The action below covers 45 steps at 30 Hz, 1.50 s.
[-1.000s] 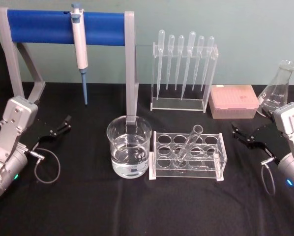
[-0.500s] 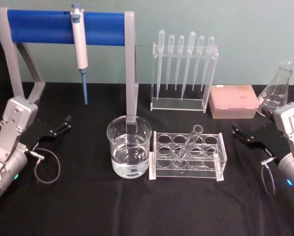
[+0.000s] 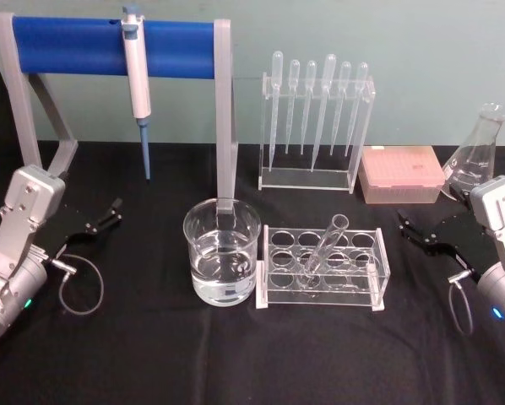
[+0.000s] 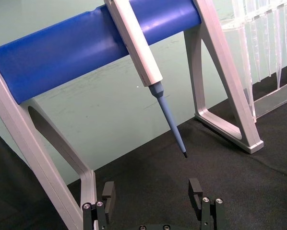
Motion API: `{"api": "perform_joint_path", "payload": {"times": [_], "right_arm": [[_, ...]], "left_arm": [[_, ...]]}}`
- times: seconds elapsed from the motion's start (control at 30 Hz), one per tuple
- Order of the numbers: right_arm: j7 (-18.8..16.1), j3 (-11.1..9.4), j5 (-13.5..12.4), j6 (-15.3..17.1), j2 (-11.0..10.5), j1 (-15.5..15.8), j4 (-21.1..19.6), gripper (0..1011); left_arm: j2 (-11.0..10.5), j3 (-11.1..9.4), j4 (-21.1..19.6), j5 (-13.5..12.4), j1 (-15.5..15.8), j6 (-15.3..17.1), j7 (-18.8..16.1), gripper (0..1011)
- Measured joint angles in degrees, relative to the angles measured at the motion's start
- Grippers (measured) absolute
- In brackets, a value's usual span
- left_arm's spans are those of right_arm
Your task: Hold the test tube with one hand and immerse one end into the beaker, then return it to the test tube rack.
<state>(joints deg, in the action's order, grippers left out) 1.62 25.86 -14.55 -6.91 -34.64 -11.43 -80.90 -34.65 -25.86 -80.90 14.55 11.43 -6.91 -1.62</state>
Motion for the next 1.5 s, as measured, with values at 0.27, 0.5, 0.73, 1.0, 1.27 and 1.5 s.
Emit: {"api": "perform_joint_path", "payload": {"times": [0.27, 0.5, 0.73, 1.0, 1.27, 1.5], "right_arm": [[0.0, 0.0, 0.0, 0.0, 0.0, 0.0, 0.0, 1003], [-0.4, -1.8, -0.6, 0.0, 0.2, 1.0, -2.0, 1003], [-3.0, -4.8, -2.5, 0.0, -2.4, 4.5, -9.0, 1003], [-7.1, -8.2, -6.0, -0.1, -6.1, 9.2, -15.4, 1003], [-17.5, -10.9, -13.7, 1.2, -10.5, 13.7, -19.5, 1003], [-25.7, -10.7, -16.9, 1.5, -11.9, 14.6, -20.3, 1003]], "left_arm": [[0.0, 0.0, 0.0, 0.0, 0.0, 0.0, 0.0, 1000], [0.0, 0.0, 0.0, 0.0, 0.0, 0.0, 0.0, 1000], [0.0, 0.0, 0.0, 0.0, 0.0, 0.0, 0.0, 1000], [0.0, 0.0, 0.0, 0.0, 0.0, 0.0, 0.0, 1000], [0.0, 0.0, 0.0, 0.0, 0.0, 0.0, 0.0, 1000], [0.0, 0.0, 0.0, 0.0, 0.0, 0.0, 0.0, 1000]]}}
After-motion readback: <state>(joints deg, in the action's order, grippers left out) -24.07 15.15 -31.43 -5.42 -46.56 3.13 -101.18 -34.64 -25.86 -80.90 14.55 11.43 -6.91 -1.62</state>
